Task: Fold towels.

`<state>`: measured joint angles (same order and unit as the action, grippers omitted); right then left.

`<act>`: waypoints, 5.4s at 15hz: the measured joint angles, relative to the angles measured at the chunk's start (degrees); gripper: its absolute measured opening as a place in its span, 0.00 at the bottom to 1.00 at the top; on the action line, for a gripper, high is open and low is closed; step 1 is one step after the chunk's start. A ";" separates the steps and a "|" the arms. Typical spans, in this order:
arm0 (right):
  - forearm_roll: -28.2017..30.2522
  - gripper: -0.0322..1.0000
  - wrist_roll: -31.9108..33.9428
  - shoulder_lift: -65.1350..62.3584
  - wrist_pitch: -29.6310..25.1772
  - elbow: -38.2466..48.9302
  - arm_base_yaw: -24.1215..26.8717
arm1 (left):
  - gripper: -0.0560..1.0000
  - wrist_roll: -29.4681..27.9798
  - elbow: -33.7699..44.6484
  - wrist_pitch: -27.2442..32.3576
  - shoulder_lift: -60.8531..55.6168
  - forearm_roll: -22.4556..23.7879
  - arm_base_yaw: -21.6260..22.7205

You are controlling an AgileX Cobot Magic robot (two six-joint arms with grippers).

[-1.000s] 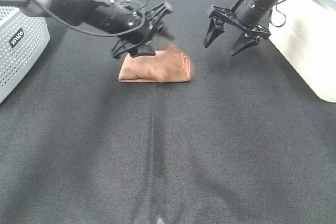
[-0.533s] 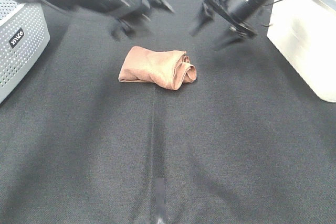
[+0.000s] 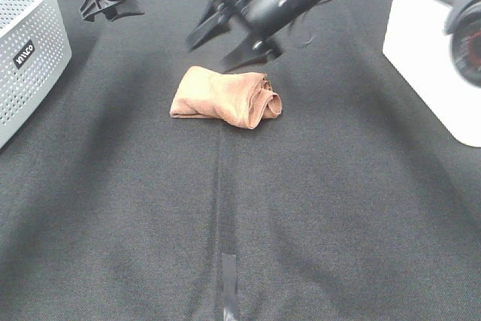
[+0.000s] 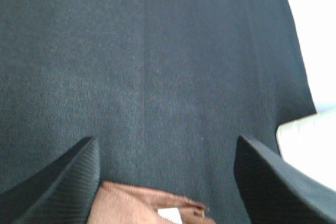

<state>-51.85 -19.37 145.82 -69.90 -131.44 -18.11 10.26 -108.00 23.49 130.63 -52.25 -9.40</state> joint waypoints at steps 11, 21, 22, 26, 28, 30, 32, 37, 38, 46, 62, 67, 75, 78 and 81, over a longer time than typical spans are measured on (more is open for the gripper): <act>0.17 0.75 -1.32 7.33 0.17 -1.03 11.52 | 0.70 0.00 0.00 3.32 0.00 0.06 0.06; 16.67 0.75 5.56 -13.01 0.17 -1.72 11.52 | 0.70 3.50 0.00 26.59 -13.58 19.08 0.06; 19.19 0.75 6.76 -15.07 0.11 -1.03 11.52 | 0.70 2.46 0.00 28.25 -15.53 21.03 0.06; 26.64 0.75 8.42 -26.87 0.06 7.05 11.52 | 0.70 -5.56 0.00 38.16 -24.41 36.38 0.06; 28.53 0.75 8.54 -33.58 0.06 14.21 11.52 | 0.70 -6.65 -0.06 43.54 -28.82 42.28 0.06; 30.71 0.75 9.05 -40.91 0.06 22.75 11.52 | 0.70 -6.76 2.41 45.44 -34.26 47.15 0.06; 32.37 0.75 9.97 -48.30 0.06 31.17 11.52 | 0.70 -6.76 11.40 45.61 -43.43 50.94 0.06; 36.21 0.75 11.86 -70.65 0.11 55.69 11.52 | 0.70 -8.31 42.11 44.92 -71.56 52.60 0.06; 37.01 0.75 12.78 -75.17 0.06 60.33 11.52 | 0.70 -8.59 47.61 44.29 -77.81 52.60 0.06; 42.69 0.75 12.61 -121.81 0.97 92.53 11.52 | 0.70 -9.74 72.94 44.81 -124.62 52.25 0.06; 46.35 0.75 11.63 -144.79 8.48 102.39 11.52 | 0.70 1.03 79.30 37.18 -130.92 45.09 0.06; 46.35 0.75 11.63 -144.73 8.48 102.39 11.52 | 0.70 1.09 79.30 37.18 -130.92 44.98 0.06; 46.35 0.75 11.63 -144.73 8.48 102.39 11.52 | 0.70 1.09 79.30 37.18 -130.92 44.98 7.68; 46.35 0.75 11.63 -144.73 8.48 102.39 13.75 | 0.70 1.09 79.30 37.18 -130.92 44.98 11.06; 46.35 0.75 11.63 -145.93 8.54 102.39 16.96 | 0.70 1.09 79.30 37.18 -130.92 44.98 11.06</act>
<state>-5.50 -7.73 -0.11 -61.36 -29.05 -1.15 11.34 -28.71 60.68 -0.29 -7.28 1.66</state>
